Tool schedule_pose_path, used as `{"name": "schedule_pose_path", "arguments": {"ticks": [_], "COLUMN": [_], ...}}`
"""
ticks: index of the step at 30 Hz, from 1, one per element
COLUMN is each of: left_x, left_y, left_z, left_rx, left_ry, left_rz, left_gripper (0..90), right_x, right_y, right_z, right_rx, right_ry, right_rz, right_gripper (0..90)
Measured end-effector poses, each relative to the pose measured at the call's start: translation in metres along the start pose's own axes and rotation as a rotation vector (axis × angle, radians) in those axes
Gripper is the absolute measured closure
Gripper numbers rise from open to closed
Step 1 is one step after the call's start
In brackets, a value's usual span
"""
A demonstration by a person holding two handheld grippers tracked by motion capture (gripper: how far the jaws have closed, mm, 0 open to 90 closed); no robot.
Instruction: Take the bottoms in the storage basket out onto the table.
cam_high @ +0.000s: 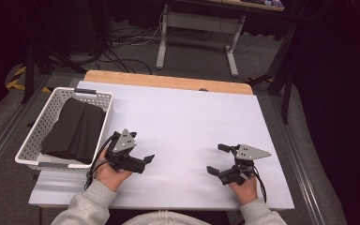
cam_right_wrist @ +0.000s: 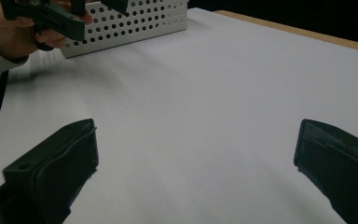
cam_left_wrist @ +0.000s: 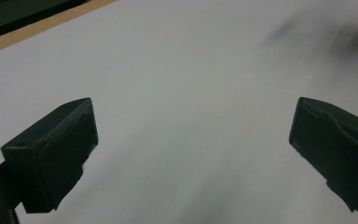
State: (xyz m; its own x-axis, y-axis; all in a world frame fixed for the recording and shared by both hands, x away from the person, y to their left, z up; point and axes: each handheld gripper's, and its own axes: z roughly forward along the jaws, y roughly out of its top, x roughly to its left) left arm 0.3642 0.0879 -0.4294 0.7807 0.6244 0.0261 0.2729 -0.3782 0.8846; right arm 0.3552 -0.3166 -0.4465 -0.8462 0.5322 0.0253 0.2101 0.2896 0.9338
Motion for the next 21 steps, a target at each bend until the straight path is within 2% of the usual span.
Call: {"name": "schedule_pose_path", "arguments": {"ticks": [8,21], "left_x": [0.002,0.011], "left_y": [0.009,0.020], "left_z": [-0.005,-0.016], "left_rx": [0.002,0.021], "left_ry": [-0.005,0.012], "left_rz": [-0.001,-0.017], "left_gripper": [1.9,2.1], "right_x": [0.000,-0.001], "right_y": [0.000,0.000], "right_z": [0.000,0.001], "right_rx": [0.002,0.005], "right_ry": [0.002,0.004], "right_rz": [0.002,0.007], "right_gripper": [0.7,0.7]}}
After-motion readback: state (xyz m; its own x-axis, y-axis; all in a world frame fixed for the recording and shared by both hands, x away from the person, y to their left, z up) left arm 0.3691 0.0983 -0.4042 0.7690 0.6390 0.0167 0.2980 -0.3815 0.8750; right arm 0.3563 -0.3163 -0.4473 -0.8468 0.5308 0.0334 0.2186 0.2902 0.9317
